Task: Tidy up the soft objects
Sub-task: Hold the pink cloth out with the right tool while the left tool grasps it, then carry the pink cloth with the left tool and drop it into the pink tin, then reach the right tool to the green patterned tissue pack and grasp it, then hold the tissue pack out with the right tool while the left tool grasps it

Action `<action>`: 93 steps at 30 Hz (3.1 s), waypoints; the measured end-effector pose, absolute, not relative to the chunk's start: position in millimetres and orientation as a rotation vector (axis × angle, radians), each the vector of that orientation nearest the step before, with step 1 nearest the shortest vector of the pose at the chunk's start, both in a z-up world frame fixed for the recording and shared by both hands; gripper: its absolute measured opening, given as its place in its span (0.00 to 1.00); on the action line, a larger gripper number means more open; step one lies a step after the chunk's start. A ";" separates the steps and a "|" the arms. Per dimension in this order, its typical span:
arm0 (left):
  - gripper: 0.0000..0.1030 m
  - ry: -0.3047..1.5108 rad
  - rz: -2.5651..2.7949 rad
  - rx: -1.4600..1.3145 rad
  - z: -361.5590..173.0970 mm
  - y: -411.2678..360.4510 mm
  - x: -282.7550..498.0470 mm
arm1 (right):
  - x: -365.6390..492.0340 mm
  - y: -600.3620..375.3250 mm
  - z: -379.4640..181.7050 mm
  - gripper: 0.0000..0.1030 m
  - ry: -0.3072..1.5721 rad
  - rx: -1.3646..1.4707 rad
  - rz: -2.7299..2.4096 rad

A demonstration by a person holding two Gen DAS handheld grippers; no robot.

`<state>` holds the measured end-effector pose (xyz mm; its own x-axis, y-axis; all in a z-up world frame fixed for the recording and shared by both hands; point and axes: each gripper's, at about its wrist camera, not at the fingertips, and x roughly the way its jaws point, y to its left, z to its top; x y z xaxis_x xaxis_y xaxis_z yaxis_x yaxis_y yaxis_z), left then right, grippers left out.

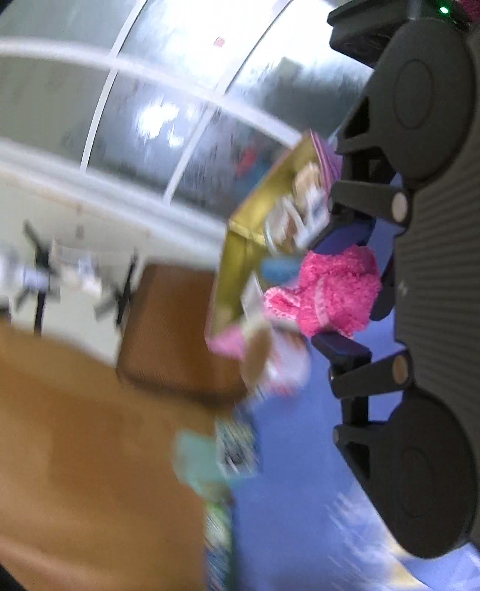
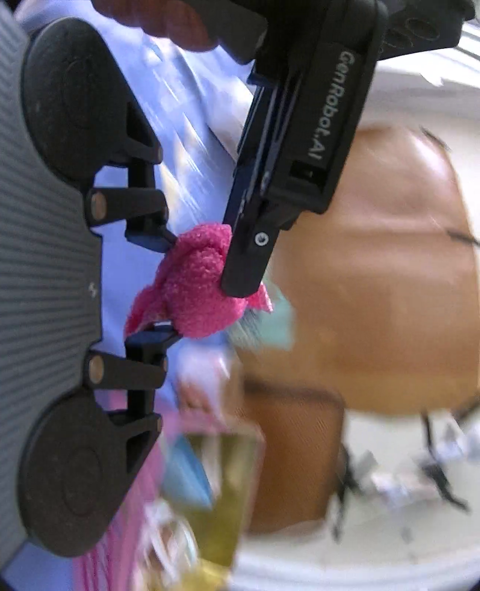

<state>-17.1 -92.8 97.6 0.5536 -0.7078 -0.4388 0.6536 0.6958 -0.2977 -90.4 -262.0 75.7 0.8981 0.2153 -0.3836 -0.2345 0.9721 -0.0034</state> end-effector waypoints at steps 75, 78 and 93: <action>0.66 0.542 -0.259 -0.247 27.7 43.3 70.5 | 178.4 -142.8 19.2 0.75 0.853 0.062 0.272; 0.66 0.522 -0.264 -0.262 29.8 46.2 68.0 | 154.0 -147.6 22.1 0.75 0.819 -0.028 0.302; 0.66 0.614 -0.527 -0.176 24.1 15.3 62.3 | -56.7 -218.2 34.9 0.95 0.719 -0.076 0.401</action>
<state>62.3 15.3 24.1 0.6908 -0.5197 -0.5027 0.4174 0.8543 -0.3097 -56.7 -218.2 34.9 0.6801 0.3310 -0.6541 -0.3823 0.9215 0.0687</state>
